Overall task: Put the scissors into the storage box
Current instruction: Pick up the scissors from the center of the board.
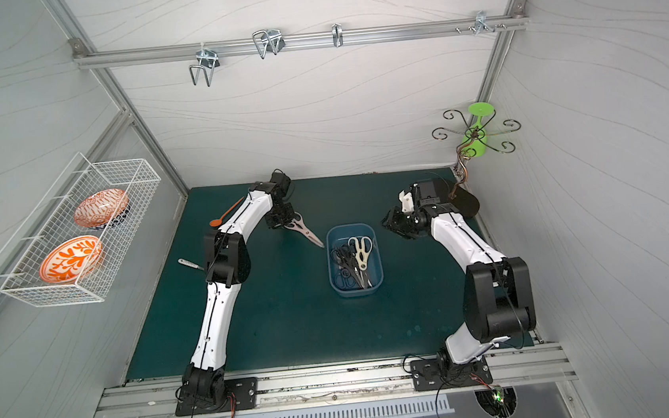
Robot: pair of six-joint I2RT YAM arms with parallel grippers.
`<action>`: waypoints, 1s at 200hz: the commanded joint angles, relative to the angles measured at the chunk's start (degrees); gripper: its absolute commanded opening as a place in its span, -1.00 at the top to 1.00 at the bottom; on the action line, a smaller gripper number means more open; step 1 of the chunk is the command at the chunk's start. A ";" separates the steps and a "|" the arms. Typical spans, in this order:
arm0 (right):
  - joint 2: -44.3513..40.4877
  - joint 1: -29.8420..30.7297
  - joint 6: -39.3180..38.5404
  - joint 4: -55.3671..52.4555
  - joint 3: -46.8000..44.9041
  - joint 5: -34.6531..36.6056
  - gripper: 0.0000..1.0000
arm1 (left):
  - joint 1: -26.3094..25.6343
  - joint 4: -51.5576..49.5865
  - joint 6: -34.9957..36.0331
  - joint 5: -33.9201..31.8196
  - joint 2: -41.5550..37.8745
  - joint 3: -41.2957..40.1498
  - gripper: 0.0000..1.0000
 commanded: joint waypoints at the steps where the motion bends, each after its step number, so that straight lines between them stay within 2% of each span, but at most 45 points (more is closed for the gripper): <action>1: -1.64 -0.34 -0.48 0.00 -0.42 0.55 0.15 | 0.25 -1.59 1.16 0.31 -0.01 -2.46 0.83; 29: -2.04 -0.36 -0.52 -0.19 -0.51 0.79 0.15 | 0.59 -1.59 1.14 0.66 -0.08 -2.83 1.00; 111: -2.99 -0.36 -0.45 -0.43 -0.71 1.14 0.15 | 1.17 0.81 1.95 1.73 -4.89 -5.81 1.00; 142: -3.29 -0.34 -0.32 -0.53 -0.65 1.14 0.15 | 1.70 0.86 2.33 3.97 -10.59 -7.27 1.00; 171: -3.71 -0.38 -0.39 -0.63 -0.87 1.21 0.15 | 1.73 7.19 2.66 5.92 -20.16 -17.67 1.00; 200: -4.49 -0.34 -0.60 -1.18 -1.03 1.67 0.16 | 1.40 8.92 1.29 8.92 -26.60 -23.04 1.00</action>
